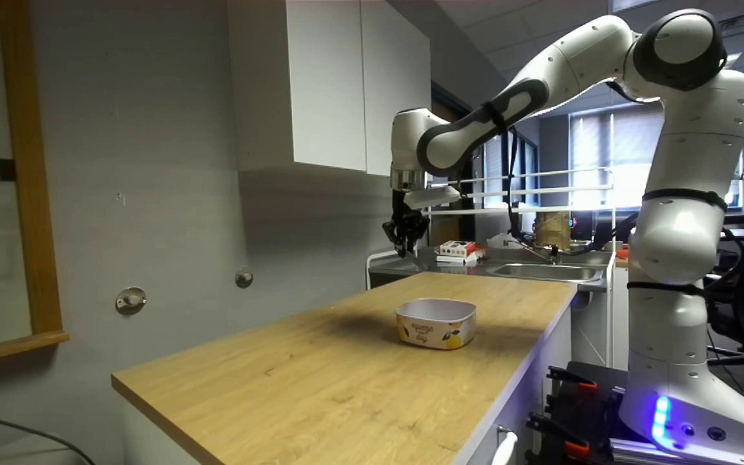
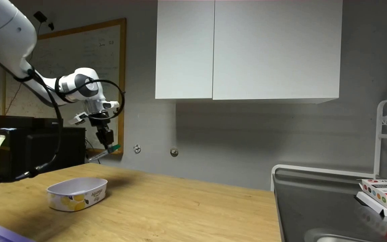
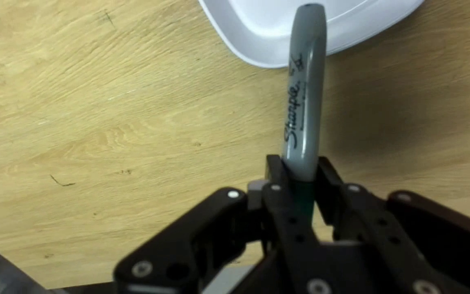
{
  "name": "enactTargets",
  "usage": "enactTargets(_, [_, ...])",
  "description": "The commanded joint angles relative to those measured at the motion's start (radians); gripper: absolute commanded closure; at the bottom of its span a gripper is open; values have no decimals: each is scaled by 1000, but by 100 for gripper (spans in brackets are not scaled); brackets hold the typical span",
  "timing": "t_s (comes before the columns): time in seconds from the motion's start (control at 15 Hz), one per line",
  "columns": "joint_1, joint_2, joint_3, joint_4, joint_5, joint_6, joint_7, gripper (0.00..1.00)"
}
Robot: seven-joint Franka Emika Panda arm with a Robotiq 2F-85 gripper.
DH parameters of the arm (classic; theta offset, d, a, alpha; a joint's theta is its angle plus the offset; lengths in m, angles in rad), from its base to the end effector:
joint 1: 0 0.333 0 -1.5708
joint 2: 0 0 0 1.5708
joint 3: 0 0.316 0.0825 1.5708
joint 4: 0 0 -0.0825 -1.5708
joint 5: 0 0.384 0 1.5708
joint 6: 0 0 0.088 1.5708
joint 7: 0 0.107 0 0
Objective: Take the marker and put it in the white bowl
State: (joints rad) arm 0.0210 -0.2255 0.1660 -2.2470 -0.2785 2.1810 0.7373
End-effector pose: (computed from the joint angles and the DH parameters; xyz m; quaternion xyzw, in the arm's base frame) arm 0.4889 0.0853 0.4749 0.9670 -0.2005 0.1294 0.0897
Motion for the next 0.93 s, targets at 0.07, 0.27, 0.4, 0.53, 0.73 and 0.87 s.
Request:
enactTargets(0.07, [2,-21,57,-67,-97,6,198,90])
enactTargets(0.27, [13,-27,69,-105,-115,2,268,90])
enactTargets(0.4, [22,-39,70,-135,-107,3,292,90])
enactTargets(0.53, [32,-56,72,-166,-94,0,312,90])
enactTargets(0.73, [45,-82,85,-211,-100,-2,350,90])
enactTargets(0.87, [47,-85,95,-228,-104,-6,373,90])
